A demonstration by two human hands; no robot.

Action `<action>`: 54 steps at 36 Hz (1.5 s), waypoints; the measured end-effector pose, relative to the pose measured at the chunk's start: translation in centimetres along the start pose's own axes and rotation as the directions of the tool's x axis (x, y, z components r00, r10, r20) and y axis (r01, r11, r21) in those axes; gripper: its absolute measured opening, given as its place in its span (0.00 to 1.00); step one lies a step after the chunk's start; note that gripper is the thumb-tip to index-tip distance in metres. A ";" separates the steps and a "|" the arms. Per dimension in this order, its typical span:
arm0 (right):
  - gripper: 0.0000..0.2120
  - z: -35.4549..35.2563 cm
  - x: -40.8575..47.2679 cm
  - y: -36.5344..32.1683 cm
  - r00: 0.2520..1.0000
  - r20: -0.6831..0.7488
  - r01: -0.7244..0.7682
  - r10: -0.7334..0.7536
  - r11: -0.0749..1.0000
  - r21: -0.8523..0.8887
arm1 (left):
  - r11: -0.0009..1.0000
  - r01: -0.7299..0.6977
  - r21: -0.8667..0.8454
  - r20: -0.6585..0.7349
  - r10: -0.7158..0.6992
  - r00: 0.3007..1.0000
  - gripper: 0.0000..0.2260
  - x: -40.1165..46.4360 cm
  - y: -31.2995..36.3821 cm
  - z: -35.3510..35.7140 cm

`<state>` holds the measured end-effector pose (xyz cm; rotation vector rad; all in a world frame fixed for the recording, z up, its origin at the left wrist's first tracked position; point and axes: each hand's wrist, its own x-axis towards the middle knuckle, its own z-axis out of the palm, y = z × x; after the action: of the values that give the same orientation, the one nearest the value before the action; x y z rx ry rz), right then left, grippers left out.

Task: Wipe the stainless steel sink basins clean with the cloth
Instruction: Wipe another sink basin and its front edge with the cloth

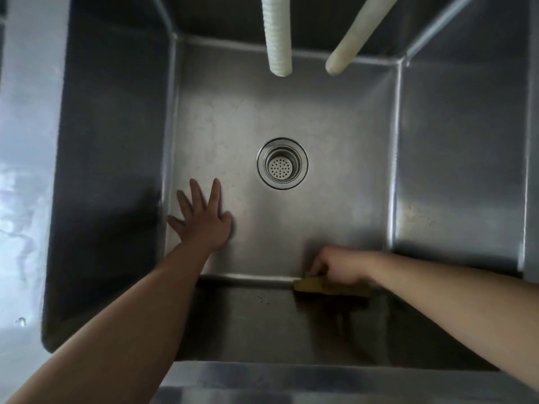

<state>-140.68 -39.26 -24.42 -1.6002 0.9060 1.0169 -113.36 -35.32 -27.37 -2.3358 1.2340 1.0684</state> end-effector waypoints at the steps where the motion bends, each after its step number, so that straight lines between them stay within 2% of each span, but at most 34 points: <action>1: 0.23 -0.7 0.3 -0.2 0.999 0.034 -0.004 0.001 0.997 0.074 | 1.000 0.002 -0.010 0.007 -0.002 1.000 0.33 0.0 0.0 0.0; 4: 0.21 -4.4 0.8 -0.8 0.999 0.005 0.042 -0.046 0.939 0.341 | 1.000 0.009 -0.030 0.023 -0.008 1.000 0.34 0.3 0.2 -0.1; 5: 0.20 -6.1 0.8 -1.0 0.996 -0.066 0.078 -0.055 0.900 0.430 | 0.999 0.014 -0.033 0.032 -0.013 0.999 0.34 0.4 0.3 -0.1; 7: 0.19 -10.2 1.1 -1.3 0.955 -0.296 0.193 -0.020 0.800 0.568 | 0.999 0.028 -0.042 0.046 -0.026 0.999 0.35 0.6 0.4 0.1; 8: 0.19 -12.5 1.3 -1.3 0.899 -0.438 0.259 0.025 0.774 0.578 | 0.998 0.035 -0.049 0.053 -0.032 0.998 0.35 0.7 0.5 0.2; 9: 0.18 -14.7 1.7 -1.2 0.808 -0.584 0.308 0.073 0.793 0.526 | 0.998 0.040 -0.056 0.057 -0.036 0.998 0.36 0.8 0.7 0.2; 11: 0.15 -18.7 2.8 -1.0 0.554 -0.822 0.268 0.134 0.905 0.329 | 0.996 0.044 -0.072 0.062 -0.040 0.997 0.36 1.0 0.8 0.1; 12: 0.16 -20.6 3.5 -0.6 0.430 -0.890 0.180 0.152 0.951 0.250 | 0.996 0.042 -0.083 0.069 -0.037 0.997 0.36 1.0 0.9 0.1; 13: 0.17 -22.3 4.3 -0.1 0.340 -0.927 0.106 0.160 0.973 0.207 | 0.995 0.039 -0.092 0.074 -0.032 0.997 0.37 1.1 0.9 0.0; 14: 0.18 -23.8 5.3 0.2 0.280 -0.944 0.061 0.173 0.978 0.197 | 0.995 0.035 -0.096 0.077 -0.027 0.997 0.37 1.1 0.9 -0.1; 15: 0.20 -25.3 6.2 0.4 0.260 -0.943 0.048 0.208 0.973 0.228 | 0.995 0.030 -0.093 0.080 -0.022 0.997 0.37 1.2 0.8 -0.2; 16: 0.22 -26.6 7.0 0.3 0.262 -0.934 0.042 0.241 0.964 0.261 | 0.996 0.026 -0.091 0.088 -0.018 0.996 0.37 1.3 0.8 -0.3; 17: 0.25 -27.7 8.1 0.3 0.295 -0.921 0.007 0.256 0.963 0.270 | 0.996 0.024 -0.089 0.095 -0.015 0.995 0.37 1.3 0.8 -0.4; 19: 0.32 -28.8 10.2 -0.2 0.411 -0.890 -0.108 0.196 0.980 0.166 | 0.997 0.024 -0.077 0.098 -0.016 0.995 0.37 1.5 0.8 -0.3; 20: 0.35 -29.0 11.0 -0.7 0.442 -0.881 -0.156 0.167 0.982 0.108 | 0.997 0.024 -0.073 0.100 -0.016 0.995 0.37 1.6 0.7 -0.2; 24: 0.33 -28.2 13.6 -3.0 0.424 -0.893 -0.157 0.151 0.983 0.092 | 0.996 0.025 -0.084 0.105 -0.016 0.994 0.36 2.0 0.7 0.0; 26: 0.30 -27.0 13.9 -4.7 0.458 -0.886 -0.126 0.080 0.992 0.024 | 0.996 0.021 -0.088 0.109 -0.011 0.994 0.37 2.0 0.6 0.0; 30: 0.24 -23.0 13.5 -8.4 0.549 -0.799 -0.014 -0.246 0.953 -0.303 | 0.994 0.015 -0.112 0.129 -0.001 0.992 0.38 2.1 0.6 -0.3; 36: 0.23 -16.2 12.0 -9.5 0.575 -0.737 0.058 -0.354 0.917 -0.395 | 0.990 -0.018 -0.140 0.201 0.046 0.979 0.38 2.9 0.0 -2.3; 39: 0.27 -11.3 11.6 -9.0 0.563 -0.705 0.103 -0.431 0.883 -0.458 | 0.982 -0.035 -0.187 0.094 0.053 0.994 0.34 4.3 -0.2 -5.6; 41: 0.28 -7.8 11.2 -8.4 0.523 -0.694 0.131 -0.496 0.851 -0.509 | 0.970 -0.024 -0.243 0.048 0.037 0.998 0.33 4.5 -0.2 -7.1; 43: 0.27 -4.5 10.6 -7.7 0.488 -0.671 0.127 -0.558 0.806 -0.578 | 0.983 -0.025 -0.180 0.055 0.036 0.998 0.33 4.3 -0.2 -7.3; 45: 0.26 -1.7 9.6 -6.9 0.489 -0.616 0.164 -0.617 0.759 -0.630 | 0.998 -0.021 -0.061 0.102 0.027 0.994 0.35 3.8 -0.1 -6.5; 48: 0.25 1.8 8.0 -5.1 0.493 -0.519 0.245 -0.698 0.684 -0.687 | 0.999 -0.011 -0.047 0.130 0.017 0.991 0.40 3.2 -0.2 -4.9; 51: 0.23 4.3 6.3 -3.0 0.557 -0.432 0.319 -0.709 0.663 -0.677 | 0.999 -0.022 -0.048 0.108 0.027 0.994 0.41 3.1 -0.1 -4.1; 54: 0.23 5.4 4.8 -2.3 0.679 -0.416 0.362 -0.605 0.768 -0.528 | 0.999 -0.020 -0.041 0.083 0.024 0.996 0.43 3.0 0.1 -4.0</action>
<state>-137.84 -33.85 -28.87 -2.4231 0.5686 0.3228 -110.50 -39.36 -26.85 -2.2863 1.2213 1.1958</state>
